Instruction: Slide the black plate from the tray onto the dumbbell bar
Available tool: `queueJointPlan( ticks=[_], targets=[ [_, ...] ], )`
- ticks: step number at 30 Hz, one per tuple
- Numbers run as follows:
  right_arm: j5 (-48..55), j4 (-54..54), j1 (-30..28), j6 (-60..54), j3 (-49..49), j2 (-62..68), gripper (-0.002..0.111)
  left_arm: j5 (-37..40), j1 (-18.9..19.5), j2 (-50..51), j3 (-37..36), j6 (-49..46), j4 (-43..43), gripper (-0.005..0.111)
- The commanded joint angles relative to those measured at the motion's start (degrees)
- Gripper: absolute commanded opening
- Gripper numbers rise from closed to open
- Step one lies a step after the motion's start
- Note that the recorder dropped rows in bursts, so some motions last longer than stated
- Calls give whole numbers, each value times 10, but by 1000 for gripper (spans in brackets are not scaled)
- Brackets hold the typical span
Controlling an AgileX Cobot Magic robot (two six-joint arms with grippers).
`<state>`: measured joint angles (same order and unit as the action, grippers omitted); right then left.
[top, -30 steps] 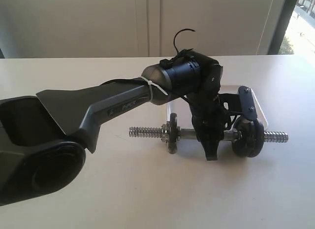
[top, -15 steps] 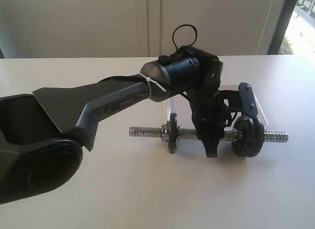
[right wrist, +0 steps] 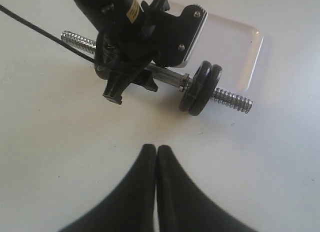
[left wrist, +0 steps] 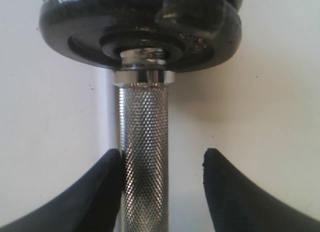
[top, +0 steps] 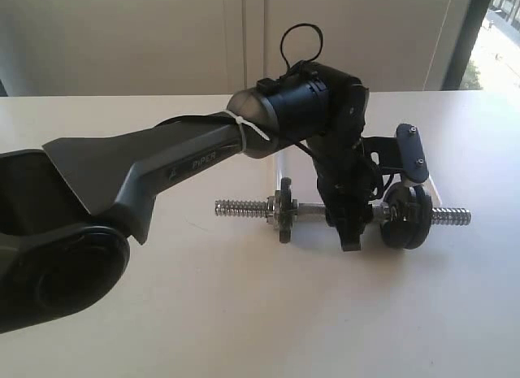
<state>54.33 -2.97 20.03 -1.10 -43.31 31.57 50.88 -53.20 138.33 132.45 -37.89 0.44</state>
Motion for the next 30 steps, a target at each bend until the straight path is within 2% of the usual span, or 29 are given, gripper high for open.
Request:
queueJointPlan(
  ticks=[1,24,30],
  targets=[
    [-7,3,-1,3,0,-3,1,14,0,2,1,6,-4,54],
    [-7,3,-1,3,0,-3,1,3,0,-3,1,40,41,54],
    [-7,6,-1,3,0,-4,1,45,0,-31,2,59,63,54]
  ],
)
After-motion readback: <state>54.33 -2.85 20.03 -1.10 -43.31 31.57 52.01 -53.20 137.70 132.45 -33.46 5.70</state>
